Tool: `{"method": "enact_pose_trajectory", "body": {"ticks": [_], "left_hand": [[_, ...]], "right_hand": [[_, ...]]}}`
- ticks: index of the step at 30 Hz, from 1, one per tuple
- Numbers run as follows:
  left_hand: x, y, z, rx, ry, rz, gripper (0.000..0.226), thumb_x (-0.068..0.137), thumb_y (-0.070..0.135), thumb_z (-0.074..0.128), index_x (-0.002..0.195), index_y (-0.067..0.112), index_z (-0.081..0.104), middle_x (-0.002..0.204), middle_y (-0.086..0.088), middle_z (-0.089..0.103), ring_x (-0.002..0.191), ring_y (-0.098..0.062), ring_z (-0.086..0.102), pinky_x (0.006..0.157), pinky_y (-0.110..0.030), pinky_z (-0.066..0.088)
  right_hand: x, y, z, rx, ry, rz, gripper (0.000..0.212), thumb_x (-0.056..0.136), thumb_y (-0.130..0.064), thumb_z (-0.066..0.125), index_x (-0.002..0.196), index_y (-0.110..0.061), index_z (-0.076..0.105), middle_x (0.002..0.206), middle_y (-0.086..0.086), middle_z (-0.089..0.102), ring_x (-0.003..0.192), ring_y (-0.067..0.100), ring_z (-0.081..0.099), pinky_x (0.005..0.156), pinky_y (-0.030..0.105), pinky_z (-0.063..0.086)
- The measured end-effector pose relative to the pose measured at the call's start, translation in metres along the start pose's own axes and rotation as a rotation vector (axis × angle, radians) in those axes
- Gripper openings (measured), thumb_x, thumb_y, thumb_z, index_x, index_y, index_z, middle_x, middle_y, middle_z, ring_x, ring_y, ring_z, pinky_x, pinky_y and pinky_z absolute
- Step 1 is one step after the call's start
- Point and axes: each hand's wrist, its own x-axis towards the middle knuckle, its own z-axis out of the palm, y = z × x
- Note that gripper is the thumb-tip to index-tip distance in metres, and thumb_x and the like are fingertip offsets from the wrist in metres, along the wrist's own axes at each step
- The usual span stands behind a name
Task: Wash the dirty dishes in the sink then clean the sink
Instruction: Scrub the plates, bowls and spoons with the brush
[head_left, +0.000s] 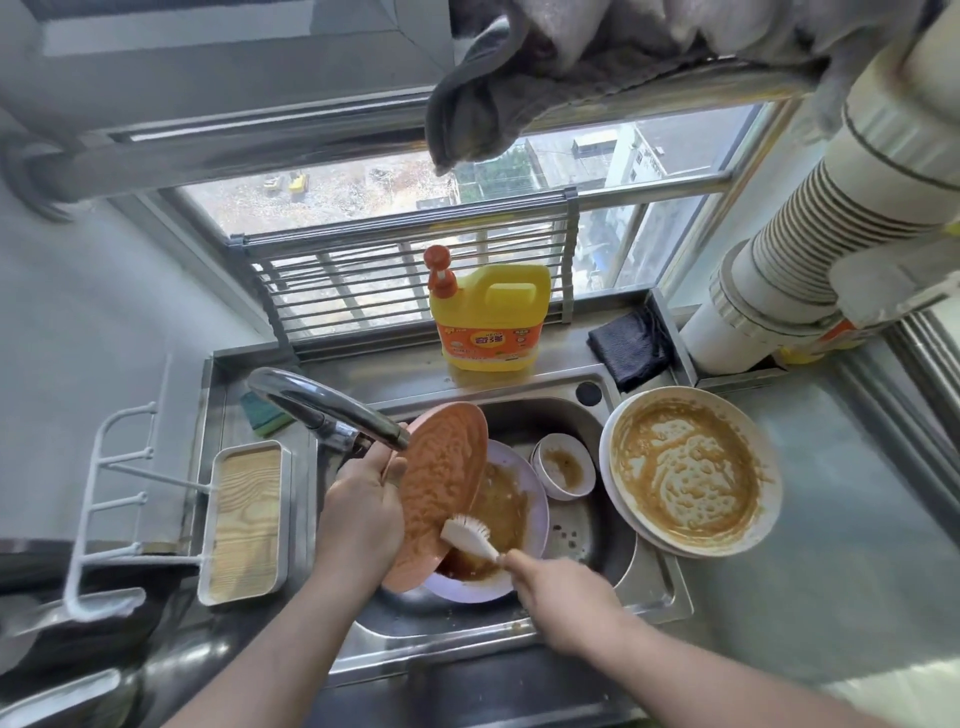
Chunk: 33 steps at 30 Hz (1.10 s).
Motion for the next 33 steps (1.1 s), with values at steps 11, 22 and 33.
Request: {"method": "enact_pose_trajectory", "body": {"ticks": [11, 22, 33], "left_hand": [[0.001, -0.006, 0.004, -0.078, 0.033, -0.061, 0.037, 0.11, 0.024, 0.044, 0.128, 0.051, 0.06, 0.102, 0.016, 0.069, 0.095, -0.015, 0.061, 0.082, -0.033, 0.041], [-0.009, -0.022, 0.001, -0.133, 0.003, -0.103, 0.043, 0.112, 0.03, 0.042, 0.144, 0.059, 0.048, 0.106, 0.029, 0.063, 0.102, -0.008, 0.057, 0.088, -0.035, 0.043], [0.008, -0.028, -0.006, 0.104, -0.203, -0.014, 0.037, 0.111, 0.052, 0.033, 0.145, 0.065, 0.039, 0.13, 0.001, 0.068, 0.116, -0.025, 0.061, 0.09, -0.042, 0.049]], "right_hand": [[-0.011, 0.017, -0.012, 0.031, 0.005, -0.075, 0.03, 0.104, -0.063, 0.029, 0.134, -0.063, 0.032, 0.111, 0.003, 0.073, 0.103, 0.033, 0.068, 0.072, 0.038, 0.047], [-0.007, -0.002, 0.007, -0.008, -0.072, -0.057, 0.028, 0.104, -0.049, 0.031, 0.131, -0.055, 0.037, 0.106, 0.011, 0.07, 0.098, 0.04, 0.068, 0.076, 0.045, 0.056], [0.043, -0.038, -0.14, -0.769, 0.289, -0.435, 0.085, 0.099, 0.002, 0.042, 0.156, -0.055, 0.015, 0.07, -0.003, 0.052, 0.059, 0.027, 0.052, 0.044, 0.031, 0.037]]}}
